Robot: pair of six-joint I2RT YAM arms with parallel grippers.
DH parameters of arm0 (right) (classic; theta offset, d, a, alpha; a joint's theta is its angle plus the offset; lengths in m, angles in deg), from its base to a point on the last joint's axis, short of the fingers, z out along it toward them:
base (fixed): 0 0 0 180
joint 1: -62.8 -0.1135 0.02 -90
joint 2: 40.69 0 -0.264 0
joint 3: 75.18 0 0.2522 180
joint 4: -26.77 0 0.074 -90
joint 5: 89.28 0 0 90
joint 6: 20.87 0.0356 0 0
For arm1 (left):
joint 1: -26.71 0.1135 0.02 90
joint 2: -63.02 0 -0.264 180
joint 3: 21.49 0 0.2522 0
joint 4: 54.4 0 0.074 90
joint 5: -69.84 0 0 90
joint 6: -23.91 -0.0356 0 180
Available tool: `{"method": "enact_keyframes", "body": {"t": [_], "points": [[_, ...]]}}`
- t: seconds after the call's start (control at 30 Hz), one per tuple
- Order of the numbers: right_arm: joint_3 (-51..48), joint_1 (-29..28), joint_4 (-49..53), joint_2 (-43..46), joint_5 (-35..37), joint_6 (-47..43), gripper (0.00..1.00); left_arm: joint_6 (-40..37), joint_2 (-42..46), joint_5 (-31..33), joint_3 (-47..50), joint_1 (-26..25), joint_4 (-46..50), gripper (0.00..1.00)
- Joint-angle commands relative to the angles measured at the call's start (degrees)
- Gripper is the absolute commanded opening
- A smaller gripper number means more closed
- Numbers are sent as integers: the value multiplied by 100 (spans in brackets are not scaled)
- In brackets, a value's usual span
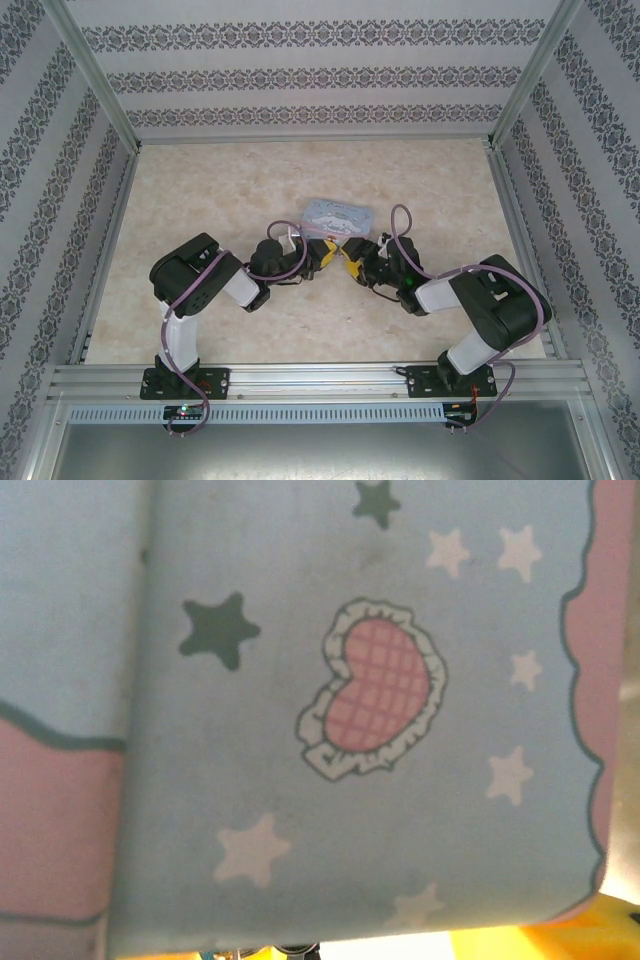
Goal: Unlock the padlock with the key
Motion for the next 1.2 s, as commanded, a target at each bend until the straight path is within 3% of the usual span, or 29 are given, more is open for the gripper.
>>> {"method": "enact_keyframes", "body": {"t": [0.0,0.2,0.97,1.17], "points": [[187,-77,-1259,307,-723,-144,64,-193,-245,-804,-12,-363,77,0],[451,-47,-1310,280,-1166,-143,73,-275,-271,-745,18,-335,237,0],[-526,158,-603,337,-1182,-629,75,-408,-145,-744,-100,1,439,0],[-676,164,-128,750,-1193,-858,74,-484,-63,-824,-143,72,604,0]]}}
